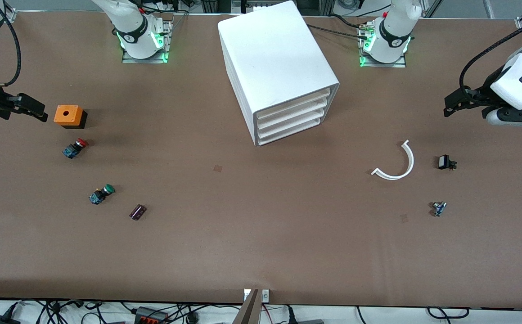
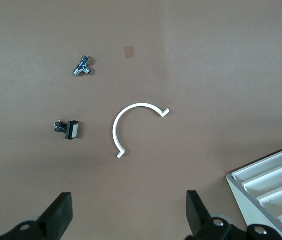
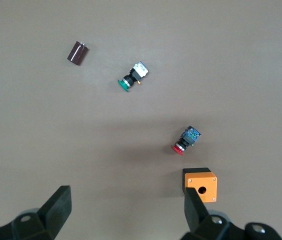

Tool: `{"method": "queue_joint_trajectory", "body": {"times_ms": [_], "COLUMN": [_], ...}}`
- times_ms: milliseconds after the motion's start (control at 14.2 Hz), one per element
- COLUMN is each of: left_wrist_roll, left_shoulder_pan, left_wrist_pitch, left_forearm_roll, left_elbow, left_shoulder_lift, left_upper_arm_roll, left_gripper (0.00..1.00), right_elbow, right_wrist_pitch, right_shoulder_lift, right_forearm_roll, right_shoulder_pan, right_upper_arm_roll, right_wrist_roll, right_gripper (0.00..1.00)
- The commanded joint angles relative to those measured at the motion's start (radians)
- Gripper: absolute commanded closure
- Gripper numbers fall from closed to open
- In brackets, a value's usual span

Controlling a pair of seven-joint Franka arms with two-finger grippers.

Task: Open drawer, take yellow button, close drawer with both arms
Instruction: 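Move the left gripper toward the cabinet's drawer handle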

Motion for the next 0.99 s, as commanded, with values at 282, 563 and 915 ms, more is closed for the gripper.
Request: {"method": "queue_joint_trajectory", "body": {"times_ms": [282, 563, 915], "left_wrist_roll": [0.015, 0.021, 0.194], "left_shoulder_pan": [-0.015, -0.021, -0.076], "left_wrist_pitch": [-0.284, -0.378, -0.366], "left_forearm_roll": [-0.155, -0.39, -0.733], "left_elbow": [0.169, 0.17, 0.157], "left_shoulder_lift": [0.139, 0.224, 0.401], "left_upper_arm_roll": [0.002, 0.0, 0.0], "left_gripper": [0.0, 0.0, 0.0], "right_elbow": [-0.02, 0.03, 0.033], "right_wrist_pitch": [0.001, 0.027, 0.06], "right_shoulder_lift": [0.002, 0.045, 0.065], "right_forearm_roll": [0.002, 0.1, 0.089], "right_shoulder_pan": [0.035, 0.067, 0.134], "right_upper_arm_roll": [0.001, 0.001, 0.0], "right_wrist_roll": [0.005, 0.005, 0.003], "right_gripper": [0.0, 0.0, 0.0]}}
